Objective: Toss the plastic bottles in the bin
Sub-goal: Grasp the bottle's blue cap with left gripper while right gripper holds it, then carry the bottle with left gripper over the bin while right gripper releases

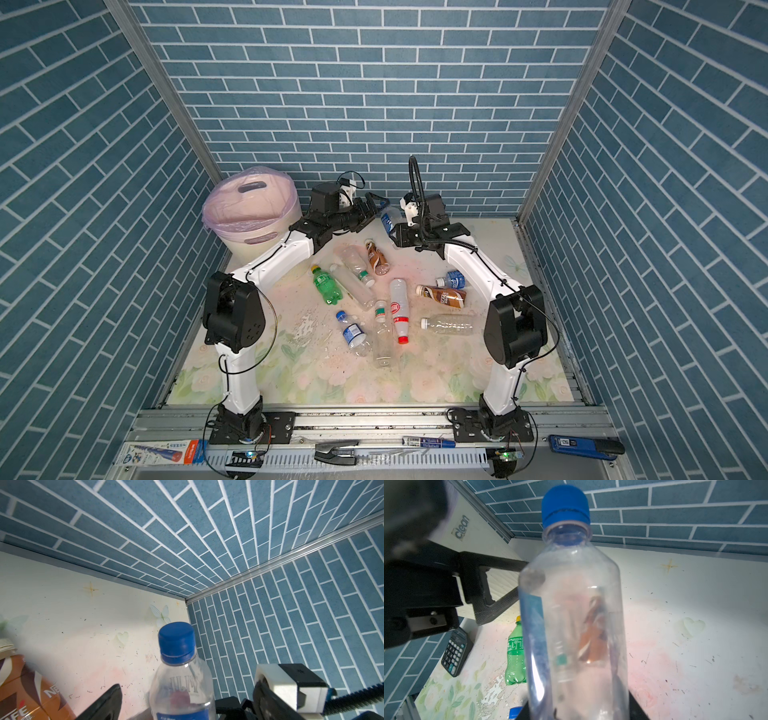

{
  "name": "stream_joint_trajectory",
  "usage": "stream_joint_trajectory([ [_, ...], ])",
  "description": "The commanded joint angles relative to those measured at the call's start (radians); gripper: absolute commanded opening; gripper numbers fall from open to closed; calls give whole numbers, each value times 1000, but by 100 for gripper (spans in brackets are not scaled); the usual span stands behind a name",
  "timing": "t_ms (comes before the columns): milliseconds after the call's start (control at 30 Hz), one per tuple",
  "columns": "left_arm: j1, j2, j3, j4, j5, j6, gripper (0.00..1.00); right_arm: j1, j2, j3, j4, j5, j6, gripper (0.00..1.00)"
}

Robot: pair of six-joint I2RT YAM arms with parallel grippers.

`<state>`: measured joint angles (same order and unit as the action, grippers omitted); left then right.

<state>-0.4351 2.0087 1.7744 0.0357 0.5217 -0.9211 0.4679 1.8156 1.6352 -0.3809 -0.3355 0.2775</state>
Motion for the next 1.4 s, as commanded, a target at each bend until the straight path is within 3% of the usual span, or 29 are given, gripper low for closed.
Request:
stream_joint_trajectory([
  [0, -15, -4, -23, 27, 17, 13, 99, 10, -24, 5, 18, -43, 25, 46],
  [267, -19, -2, -32, 7, 14, 32, 90, 18, -24, 18, 32, -53, 43, 46],
  [500, -30, -1, -18, -52, -7, 82, 75, 22, -20, 30, 38, -57, 45, 46],
  [667, -38, 16, 6, -100, -11, 105, 74, 28, -17, 33, 40, -62, 43, 46],
  [867, -38, 12, 0, -102, -22, 107, 59, 31, -22, 30, 37, -61, 40, 47],
  [1133, -37, -11, 45, -194, -61, 180, 49, 33, -62, 0, 29, -55, 20, 65],
  [1367, -14, -22, 175, -362, -113, 286, 48, 34, -134, -55, 36, -20, 12, 85],
])
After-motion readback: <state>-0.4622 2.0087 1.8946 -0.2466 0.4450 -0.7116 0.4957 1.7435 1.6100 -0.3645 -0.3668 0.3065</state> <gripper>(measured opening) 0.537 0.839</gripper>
